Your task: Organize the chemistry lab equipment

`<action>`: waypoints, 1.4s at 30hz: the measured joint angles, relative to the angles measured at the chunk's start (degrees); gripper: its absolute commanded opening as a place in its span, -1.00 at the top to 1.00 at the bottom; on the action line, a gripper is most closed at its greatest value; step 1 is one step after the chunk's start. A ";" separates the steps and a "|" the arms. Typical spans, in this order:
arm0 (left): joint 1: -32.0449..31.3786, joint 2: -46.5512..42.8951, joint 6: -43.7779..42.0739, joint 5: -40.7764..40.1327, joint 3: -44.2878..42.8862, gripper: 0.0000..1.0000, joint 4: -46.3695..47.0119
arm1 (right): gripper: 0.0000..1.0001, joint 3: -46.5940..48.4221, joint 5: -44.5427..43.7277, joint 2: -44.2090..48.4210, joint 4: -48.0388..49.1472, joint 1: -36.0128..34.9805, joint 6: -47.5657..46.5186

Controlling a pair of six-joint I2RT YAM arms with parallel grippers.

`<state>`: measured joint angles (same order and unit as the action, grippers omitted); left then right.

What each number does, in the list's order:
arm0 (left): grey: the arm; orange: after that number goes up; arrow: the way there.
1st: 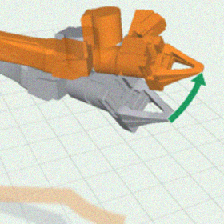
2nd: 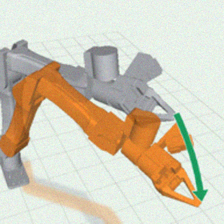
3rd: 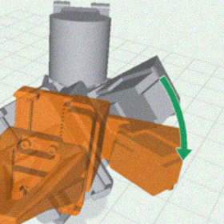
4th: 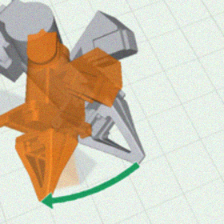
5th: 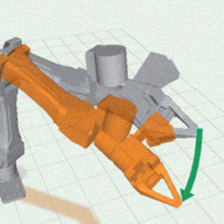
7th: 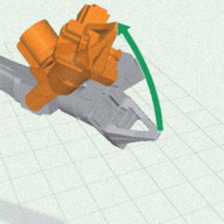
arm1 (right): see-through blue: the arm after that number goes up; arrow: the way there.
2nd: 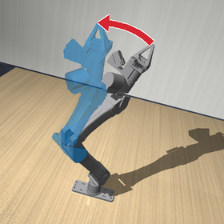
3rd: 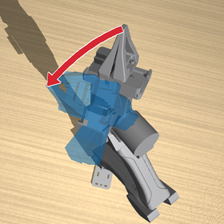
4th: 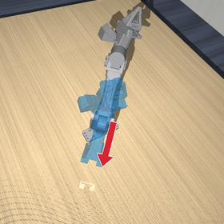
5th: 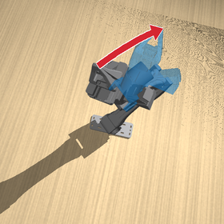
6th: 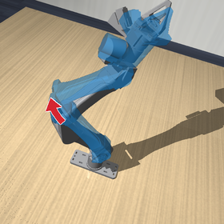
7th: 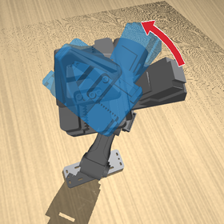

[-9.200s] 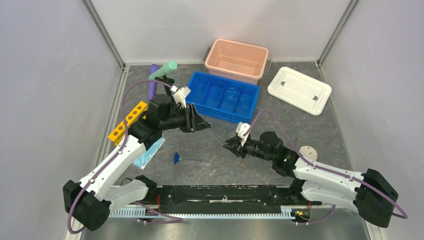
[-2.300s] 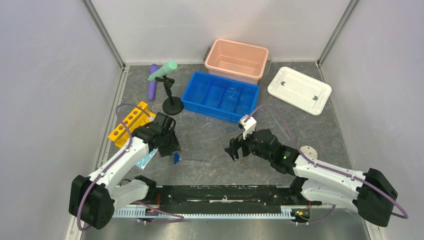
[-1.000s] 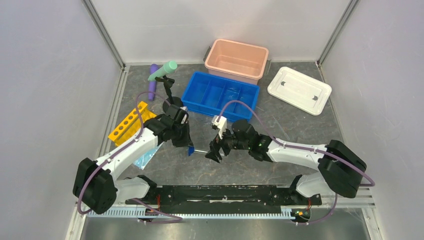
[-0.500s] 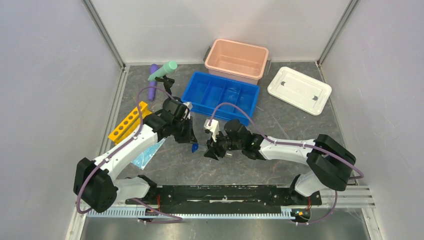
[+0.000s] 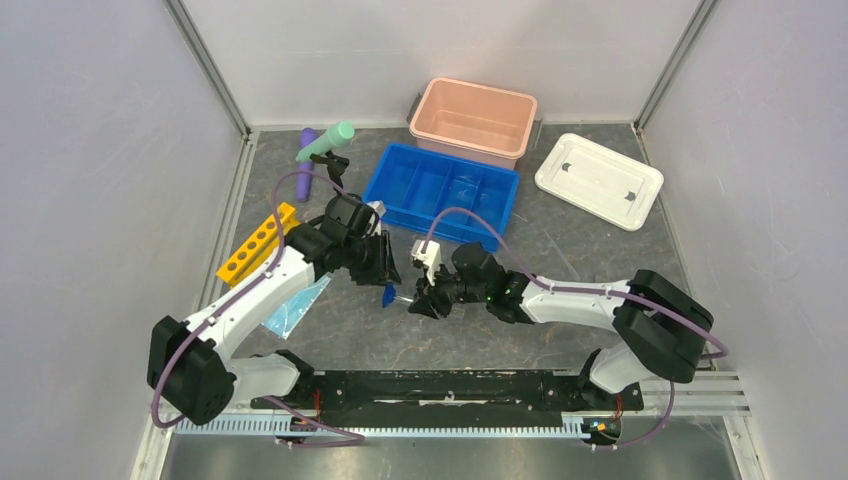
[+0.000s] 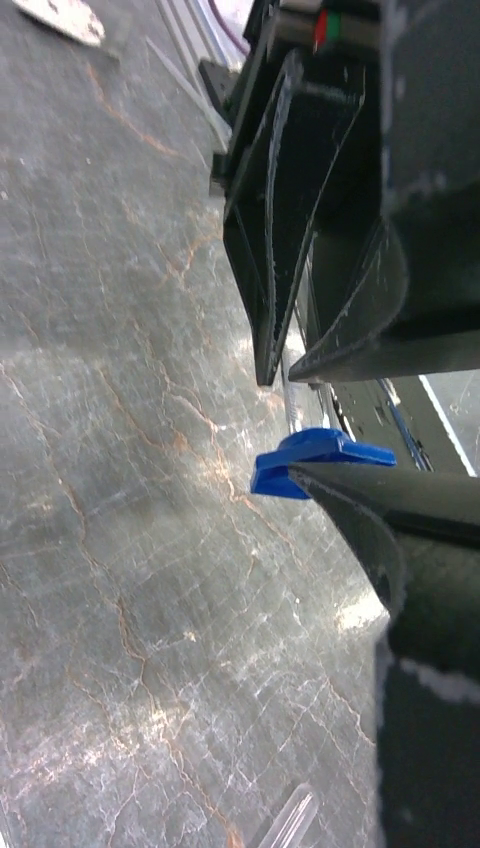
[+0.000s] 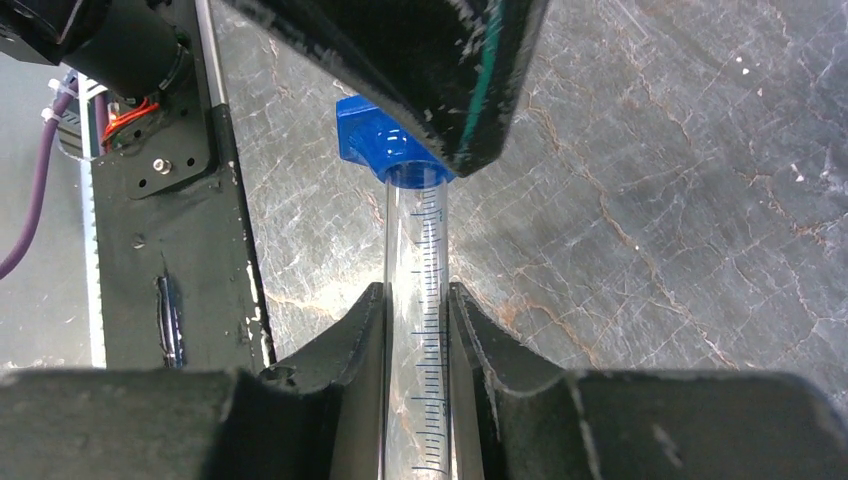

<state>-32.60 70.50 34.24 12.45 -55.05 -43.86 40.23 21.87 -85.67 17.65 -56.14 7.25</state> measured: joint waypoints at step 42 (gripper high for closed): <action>16.79 -16.28 57.88 34.97 14.01 -0.46 66.60 | 0.53 -13.60 -12.96 26.36 39.69 0.00 -1.14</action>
<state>-15.81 54.22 92.12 47.42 -41.04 22.74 26.63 8.91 -59.31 57.34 -56.14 6.11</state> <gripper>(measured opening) 0.735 0.306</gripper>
